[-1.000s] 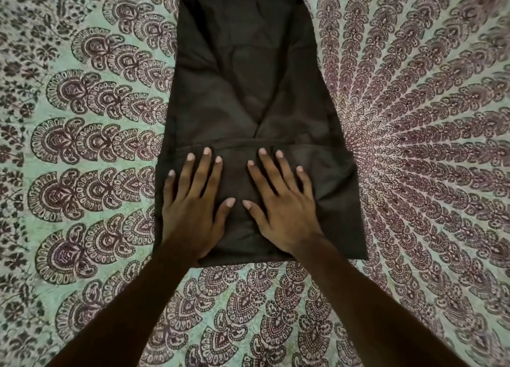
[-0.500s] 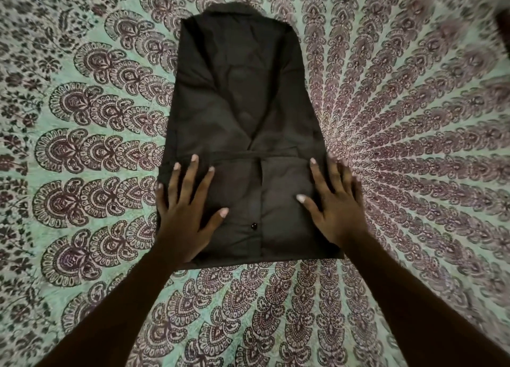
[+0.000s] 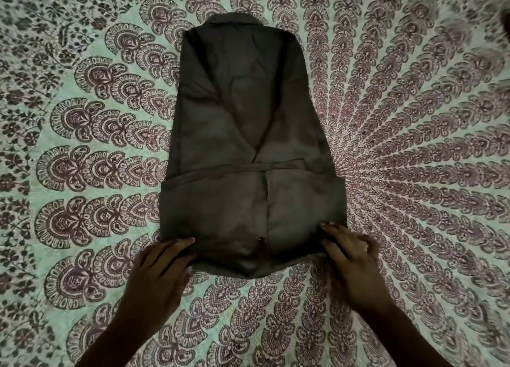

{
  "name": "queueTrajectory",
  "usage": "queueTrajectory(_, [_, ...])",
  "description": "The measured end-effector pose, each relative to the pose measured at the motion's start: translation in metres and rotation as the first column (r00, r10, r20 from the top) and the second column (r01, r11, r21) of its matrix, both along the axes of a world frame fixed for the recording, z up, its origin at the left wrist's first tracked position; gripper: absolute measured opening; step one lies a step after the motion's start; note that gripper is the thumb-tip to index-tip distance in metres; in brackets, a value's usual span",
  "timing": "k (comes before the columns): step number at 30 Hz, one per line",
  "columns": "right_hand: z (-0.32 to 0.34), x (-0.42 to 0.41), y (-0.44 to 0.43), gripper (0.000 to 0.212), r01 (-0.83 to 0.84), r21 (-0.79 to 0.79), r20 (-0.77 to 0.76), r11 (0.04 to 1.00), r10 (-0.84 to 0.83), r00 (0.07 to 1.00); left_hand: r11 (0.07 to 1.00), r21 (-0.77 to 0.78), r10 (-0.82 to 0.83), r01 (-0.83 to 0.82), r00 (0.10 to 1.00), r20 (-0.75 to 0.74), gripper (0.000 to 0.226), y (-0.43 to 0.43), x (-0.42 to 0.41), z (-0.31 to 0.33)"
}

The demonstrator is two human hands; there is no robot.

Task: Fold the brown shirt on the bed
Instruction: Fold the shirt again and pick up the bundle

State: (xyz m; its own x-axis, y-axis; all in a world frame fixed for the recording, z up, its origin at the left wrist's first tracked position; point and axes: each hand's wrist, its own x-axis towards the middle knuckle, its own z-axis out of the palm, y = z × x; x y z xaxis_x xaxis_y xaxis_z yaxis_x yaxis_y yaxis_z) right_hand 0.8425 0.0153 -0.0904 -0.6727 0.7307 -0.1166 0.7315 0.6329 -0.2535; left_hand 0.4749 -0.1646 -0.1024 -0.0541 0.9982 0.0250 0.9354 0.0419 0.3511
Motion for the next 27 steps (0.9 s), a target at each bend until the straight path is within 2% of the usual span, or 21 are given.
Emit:
queueTrajectory(4, [0.035, -0.035, 0.044, 0.044, 0.112, -0.034, -0.169, 0.993, -0.116, 0.979, 0.972, 0.034, 0.223, -0.230, 0.962, 0.156, 0.044, 0.049, -0.013, 0.037])
queueTrajectory(8, [0.070, -0.080, 0.119, 0.036, 0.257, -0.066, -0.301, 0.964, -0.265, 0.916, 0.922, -0.020, 0.365, -0.387, 0.851, 0.377, 0.044, 0.129, -0.043, 0.084])
queueTrajectory(9, [0.077, -0.091, 0.138, 0.032, 0.285, -0.083, -0.328, 0.955, -0.296, 0.897, 0.919, 0.002, 0.364, -0.395, 0.848, 0.384, 0.041, 0.149, -0.052, 0.091])
queueTrajectory(12, [0.095, -0.129, 0.199, 0.017, 0.318, -0.047, -0.436, 0.947, -0.306, 0.846, 0.923, 0.176, 0.282, -0.341, 0.914, 0.293, 0.033, 0.212, -0.086, 0.100])
queueTrajectory(15, [0.101, -0.164, 0.259, 0.017, 0.323, -0.049, -0.475, 0.945, -0.307, 0.825, 0.902, 0.246, 0.289, -0.354, 0.920, 0.266, 0.033, 0.275, -0.116, 0.102])
queueTrajectory(17, [0.094, -0.186, 0.300, 0.019, 0.334, -0.044, -0.469, 0.941, -0.315, 0.825, 0.897, 0.247, 0.305, -0.366, 0.918, 0.252, 0.037, 0.320, -0.138, 0.092])
queueTrajectory(20, [0.077, -0.214, 0.347, 0.018, 0.372, -0.033, -0.446, 0.928, -0.346, 0.825, 0.879, 0.224, 0.346, -0.421, 0.887, 0.307, 0.047, 0.371, -0.164, 0.073])
queueTrajectory(22, [0.065, -0.234, 0.372, 0.016, 0.381, -0.023, -0.402, 0.924, -0.358, 0.843, 0.858, 0.209, 0.413, -0.469, 0.872, 0.264, 0.044, 0.391, -0.173, 0.062])
queueTrajectory(25, [0.049, -0.255, 0.390, 0.024, 0.416, 0.019, -0.142, 0.909, -0.409, 0.901, 0.821, 0.214, 0.495, -0.529, 0.847, 0.193, 0.040, 0.401, -0.164, 0.051])
queueTrajectory(27, [0.041, -0.264, 0.382, 0.039, 0.470, 0.124, -0.070, 0.874, -0.464, 0.883, 0.840, 0.237, 0.479, -0.488, 0.872, 0.096, 0.040, 0.393, -0.146, 0.044])
